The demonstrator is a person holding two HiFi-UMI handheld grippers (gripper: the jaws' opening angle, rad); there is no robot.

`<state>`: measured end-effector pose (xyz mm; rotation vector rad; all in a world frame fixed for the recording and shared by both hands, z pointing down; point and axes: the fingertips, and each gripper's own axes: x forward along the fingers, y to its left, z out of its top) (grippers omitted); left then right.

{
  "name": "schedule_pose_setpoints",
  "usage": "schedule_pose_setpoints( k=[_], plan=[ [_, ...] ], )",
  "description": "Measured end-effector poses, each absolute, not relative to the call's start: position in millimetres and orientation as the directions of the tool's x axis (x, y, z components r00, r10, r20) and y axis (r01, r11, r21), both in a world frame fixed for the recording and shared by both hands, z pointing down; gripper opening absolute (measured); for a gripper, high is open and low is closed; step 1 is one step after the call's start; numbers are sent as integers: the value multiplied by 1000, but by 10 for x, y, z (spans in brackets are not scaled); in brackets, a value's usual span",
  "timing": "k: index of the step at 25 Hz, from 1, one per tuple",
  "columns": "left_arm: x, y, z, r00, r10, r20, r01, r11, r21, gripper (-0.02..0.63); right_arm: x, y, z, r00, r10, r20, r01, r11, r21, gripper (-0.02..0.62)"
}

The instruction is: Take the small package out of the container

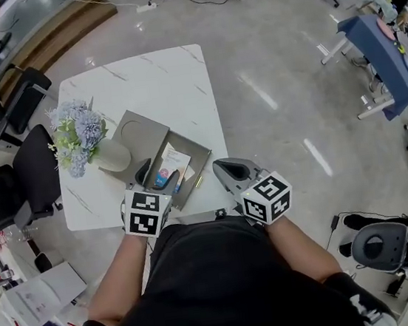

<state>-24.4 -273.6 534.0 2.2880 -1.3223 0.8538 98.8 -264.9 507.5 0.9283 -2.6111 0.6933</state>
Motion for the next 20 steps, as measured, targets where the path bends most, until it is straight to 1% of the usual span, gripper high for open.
schedule_pose_setpoints(
  k=[3,5,12,20],
  plan=[
    [-200,-2732,5356,385,-639,665,-863,-505,14,346,991,-2652,5067,-756,-508,414,-646,683,-341,0],
    [-177,-2742,5366,387,-636,667,-858,-513,8,358,986,-2648,5068,-757,-504,416,-643,688,-337,0],
    [-22,-2787,5671,402,-571,716,-838,-544,37,359,1011,-2630,5182,-754,-490,437,-643,686,-340,-2],
    [43,-2886,6176,355,-497,792,-850,-524,52,367,1160,-2609,5366,-745,-466,478,-649,671,-358,-1]
  ],
)
